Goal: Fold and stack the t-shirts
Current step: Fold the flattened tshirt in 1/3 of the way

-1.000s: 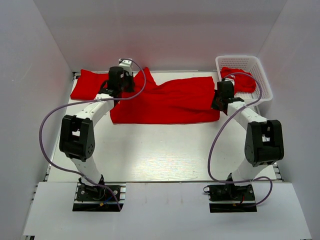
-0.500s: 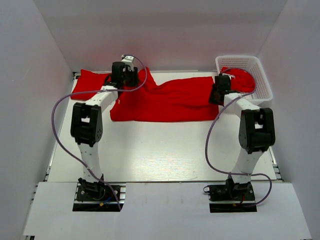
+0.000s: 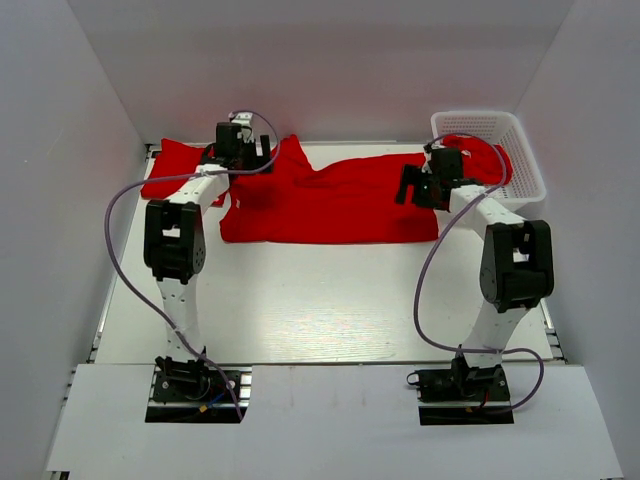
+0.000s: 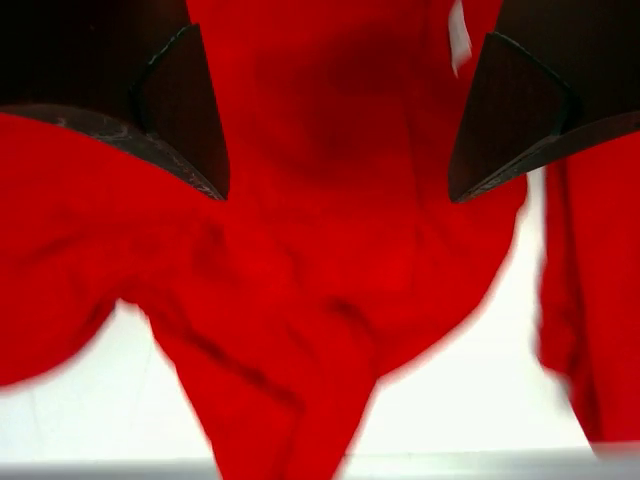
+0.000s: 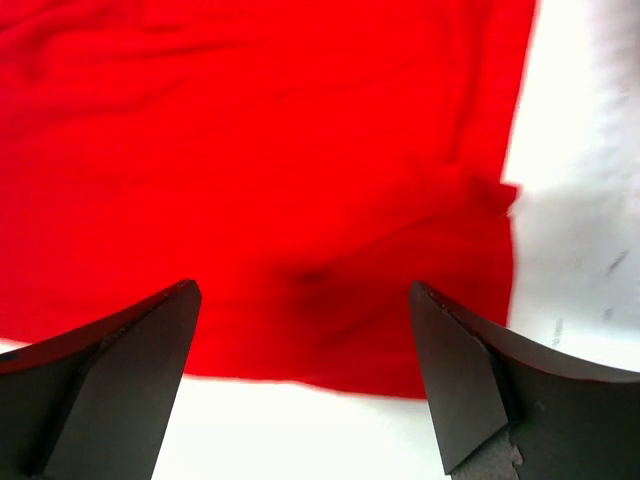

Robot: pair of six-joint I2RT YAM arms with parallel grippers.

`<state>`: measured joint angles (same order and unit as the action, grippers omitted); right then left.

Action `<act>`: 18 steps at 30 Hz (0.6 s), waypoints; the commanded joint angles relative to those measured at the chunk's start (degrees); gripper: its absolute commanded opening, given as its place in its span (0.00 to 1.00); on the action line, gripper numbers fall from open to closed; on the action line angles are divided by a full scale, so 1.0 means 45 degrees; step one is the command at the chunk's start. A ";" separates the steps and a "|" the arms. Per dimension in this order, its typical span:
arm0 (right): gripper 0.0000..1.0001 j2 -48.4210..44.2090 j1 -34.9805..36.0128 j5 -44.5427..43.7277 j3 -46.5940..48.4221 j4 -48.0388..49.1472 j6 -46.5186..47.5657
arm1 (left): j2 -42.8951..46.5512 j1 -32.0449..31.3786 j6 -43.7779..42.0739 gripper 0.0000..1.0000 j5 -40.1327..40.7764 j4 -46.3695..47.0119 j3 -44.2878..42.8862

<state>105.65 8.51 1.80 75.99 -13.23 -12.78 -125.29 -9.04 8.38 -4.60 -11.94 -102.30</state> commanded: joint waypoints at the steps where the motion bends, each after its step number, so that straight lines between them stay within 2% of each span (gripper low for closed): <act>1: 0.90 -0.0840 0.0120 0.1259 -0.0498 0.0460 0.0398 | 0.2157 -0.0236 0.0266 1.00 -0.0928 0.0016 0.1537; 8: 0.90 -0.0568 0.0315 0.1533 -0.1377 0.0753 0.0145 | 0.3761 -0.0374 0.1514 1.00 -0.1771 0.0641 0.5832; 15: 0.90 0.0468 0.0276 0.1533 -0.1904 0.0890 -0.0383 | 0.3761 -0.0374 0.1887 1.00 -0.1771 0.0195 0.7615; 18: 0.90 0.0371 0.0257 0.1436 -0.2820 0.1183 -0.0812 | 0.3935 -0.0238 0.2315 1.00 -0.1440 -0.0099 0.8687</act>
<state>107.18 9.85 8.14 66.06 -9.02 -14.22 -109.56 -10.59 16.05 -11.44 -8.95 -67.33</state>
